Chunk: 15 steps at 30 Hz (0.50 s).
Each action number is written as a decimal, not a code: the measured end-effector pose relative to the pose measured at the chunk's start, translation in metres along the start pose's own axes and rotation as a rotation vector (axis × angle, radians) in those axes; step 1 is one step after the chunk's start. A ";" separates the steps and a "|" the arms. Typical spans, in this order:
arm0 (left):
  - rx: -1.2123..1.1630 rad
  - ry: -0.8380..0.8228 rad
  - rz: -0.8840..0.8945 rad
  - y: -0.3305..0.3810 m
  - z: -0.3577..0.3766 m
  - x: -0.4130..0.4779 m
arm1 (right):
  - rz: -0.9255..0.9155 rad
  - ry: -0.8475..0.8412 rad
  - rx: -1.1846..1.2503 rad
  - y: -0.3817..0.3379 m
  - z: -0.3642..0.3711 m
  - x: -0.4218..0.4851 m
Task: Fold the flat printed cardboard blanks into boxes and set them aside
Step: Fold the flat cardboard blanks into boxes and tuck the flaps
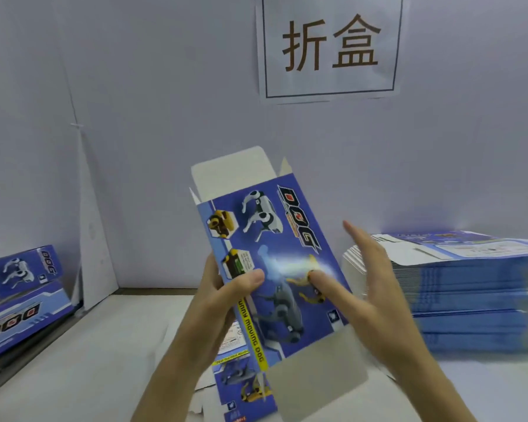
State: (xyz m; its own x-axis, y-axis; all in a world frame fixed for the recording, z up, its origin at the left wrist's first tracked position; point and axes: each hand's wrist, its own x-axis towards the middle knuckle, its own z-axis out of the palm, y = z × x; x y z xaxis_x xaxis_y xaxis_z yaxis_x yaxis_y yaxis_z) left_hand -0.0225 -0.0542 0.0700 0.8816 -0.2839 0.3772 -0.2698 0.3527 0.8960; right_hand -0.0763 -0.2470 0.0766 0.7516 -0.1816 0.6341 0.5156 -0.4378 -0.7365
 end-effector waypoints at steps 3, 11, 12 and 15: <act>0.073 -0.047 -0.063 -0.001 -0.009 -0.002 | 0.160 -0.106 0.268 0.001 -0.004 0.003; 0.225 -0.090 -0.161 0.002 -0.010 -0.005 | 0.161 -0.220 0.580 -0.002 -0.001 0.000; 0.229 -0.070 -0.173 0.003 -0.010 -0.005 | 0.154 -0.206 0.570 -0.001 -0.002 0.001; 0.172 -0.012 -0.143 0.004 -0.010 -0.005 | 0.152 -0.223 0.482 0.002 -0.004 0.000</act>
State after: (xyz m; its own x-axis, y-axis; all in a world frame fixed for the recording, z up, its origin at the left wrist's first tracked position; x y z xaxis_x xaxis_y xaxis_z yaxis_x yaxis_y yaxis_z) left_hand -0.0238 -0.0428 0.0694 0.9113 -0.3308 0.2451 -0.2052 0.1511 0.9670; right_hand -0.0765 -0.2511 0.0764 0.8740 0.0028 0.4860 0.4855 0.0412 -0.8733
